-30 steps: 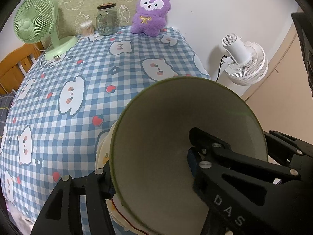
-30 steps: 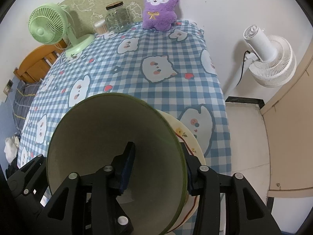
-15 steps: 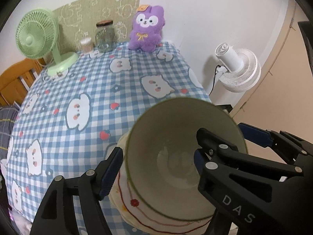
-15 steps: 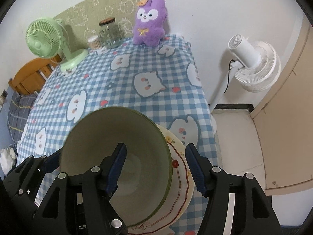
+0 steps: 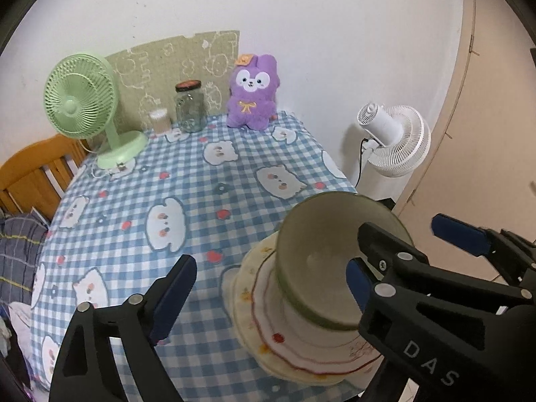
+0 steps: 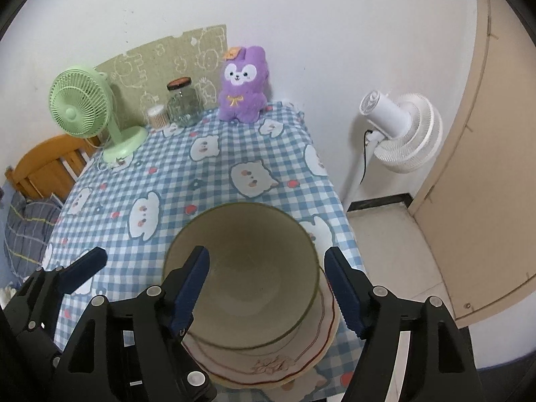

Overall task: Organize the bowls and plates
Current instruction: 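Lower the bowl stack onto the center of the plate stack, then open both tools and pull them back from the bowl rims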

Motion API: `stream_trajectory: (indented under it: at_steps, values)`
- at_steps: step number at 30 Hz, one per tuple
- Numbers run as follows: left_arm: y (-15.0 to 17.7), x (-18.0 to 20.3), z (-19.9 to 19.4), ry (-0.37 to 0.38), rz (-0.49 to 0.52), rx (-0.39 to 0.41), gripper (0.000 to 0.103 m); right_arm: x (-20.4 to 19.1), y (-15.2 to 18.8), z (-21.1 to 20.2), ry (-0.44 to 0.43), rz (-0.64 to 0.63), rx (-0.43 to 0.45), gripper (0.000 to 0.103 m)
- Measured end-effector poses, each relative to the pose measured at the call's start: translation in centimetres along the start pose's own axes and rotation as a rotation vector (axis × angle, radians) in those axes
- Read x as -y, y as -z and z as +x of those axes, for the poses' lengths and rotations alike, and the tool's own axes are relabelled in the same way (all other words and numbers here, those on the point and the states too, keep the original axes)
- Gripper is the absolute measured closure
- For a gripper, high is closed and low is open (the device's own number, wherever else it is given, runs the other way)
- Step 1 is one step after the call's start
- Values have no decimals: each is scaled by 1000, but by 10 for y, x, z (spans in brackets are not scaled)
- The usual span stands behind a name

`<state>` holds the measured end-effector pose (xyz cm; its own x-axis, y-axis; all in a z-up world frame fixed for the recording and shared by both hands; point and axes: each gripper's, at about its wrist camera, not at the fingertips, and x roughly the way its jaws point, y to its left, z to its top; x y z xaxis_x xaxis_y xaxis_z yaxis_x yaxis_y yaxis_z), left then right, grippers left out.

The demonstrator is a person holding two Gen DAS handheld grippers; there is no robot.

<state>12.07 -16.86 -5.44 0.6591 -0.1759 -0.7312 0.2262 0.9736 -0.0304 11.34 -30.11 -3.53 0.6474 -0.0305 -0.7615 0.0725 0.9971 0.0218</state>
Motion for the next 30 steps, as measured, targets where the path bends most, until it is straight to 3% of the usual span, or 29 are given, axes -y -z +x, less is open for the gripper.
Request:
stream_trajectory:
  at_steps: [6, 11, 15, 23, 30]
  values:
    - [24, -21, -13, -12, 11, 59, 0, -18, 26, -14, -4, 1, 90, 20]
    - [46, -26, -24, -15, 58, 99, 0, -38, 54, -25, -45, -11, 156, 18]
    - [67, -32, -34, -47, 59, 137, 0, -50, 75, -39, -31, -25, 213, 15]
    - [104, -48, -63, -63, 43, 173, 0, -62, 112, -62, -46, -12, 226, 14]
    - [116, -73, -89, -108, -21, 220, 0, -71, 124, -85, -49, 0, 274, 14]
